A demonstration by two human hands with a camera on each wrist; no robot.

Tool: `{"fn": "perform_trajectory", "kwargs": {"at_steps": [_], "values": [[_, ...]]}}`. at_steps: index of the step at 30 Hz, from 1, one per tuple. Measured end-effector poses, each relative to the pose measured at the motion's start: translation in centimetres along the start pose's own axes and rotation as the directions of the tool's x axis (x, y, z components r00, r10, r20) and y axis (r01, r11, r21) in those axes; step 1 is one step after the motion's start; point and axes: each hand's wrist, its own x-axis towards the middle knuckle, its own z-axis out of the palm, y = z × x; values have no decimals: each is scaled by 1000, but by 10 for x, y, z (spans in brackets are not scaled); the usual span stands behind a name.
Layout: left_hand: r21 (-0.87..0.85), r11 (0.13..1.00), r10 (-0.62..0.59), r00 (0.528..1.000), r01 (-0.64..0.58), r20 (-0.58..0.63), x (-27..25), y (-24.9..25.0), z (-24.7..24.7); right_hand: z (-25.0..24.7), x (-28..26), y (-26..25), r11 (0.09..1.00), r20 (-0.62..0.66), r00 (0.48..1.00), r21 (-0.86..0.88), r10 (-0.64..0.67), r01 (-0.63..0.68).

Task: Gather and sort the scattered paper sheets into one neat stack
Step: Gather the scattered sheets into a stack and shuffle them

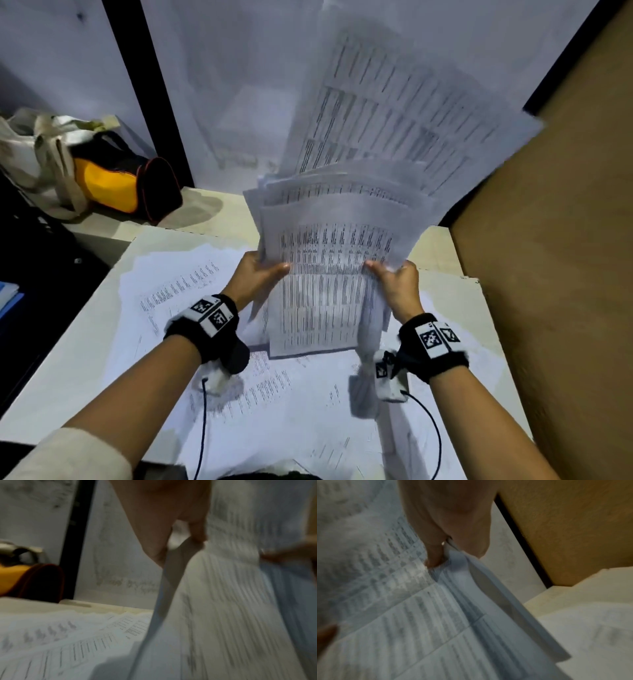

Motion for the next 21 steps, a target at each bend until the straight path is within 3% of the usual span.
{"fn": "perform_trajectory", "kwargs": {"at_steps": [5, 7, 9, 12, 15, 17, 21], "values": [[-43, 984, 156, 949, -174, -275, -2, 23, 18, 13, -1, -33, 972, -126, 982, 169, -144, 164], [-35, 975, 202, 939, -220, -277, -1, 29, 22, 15, -5, -40, 942, -126, 972, 251, -197, 224], [-12, 979, 195, 949, -204, -248, -2, 25, 23, 16, -11, -37, 950, -40, 974, 217, -222, 225], [-20, 988, 142, 961, -151, -238, -6, 9, 22, 23, -16, -18, 976, 90, 989, 195, -119, 99], [47, 994, 106, 963, -97, -247, -6, 0, 20, 28, -20, -6, 983, 20, 999, 183, -28, 24], [42, 995, 103, 958, -96, -268, -5, 8, 18, 29, -19, -11, 974, 20, 999, 225, -33, 28], [-95, 975, 173, 957, -199, -233, -6, 35, 11, 15, -6, -35, 968, 78, 995, 246, -69, 48]]}}
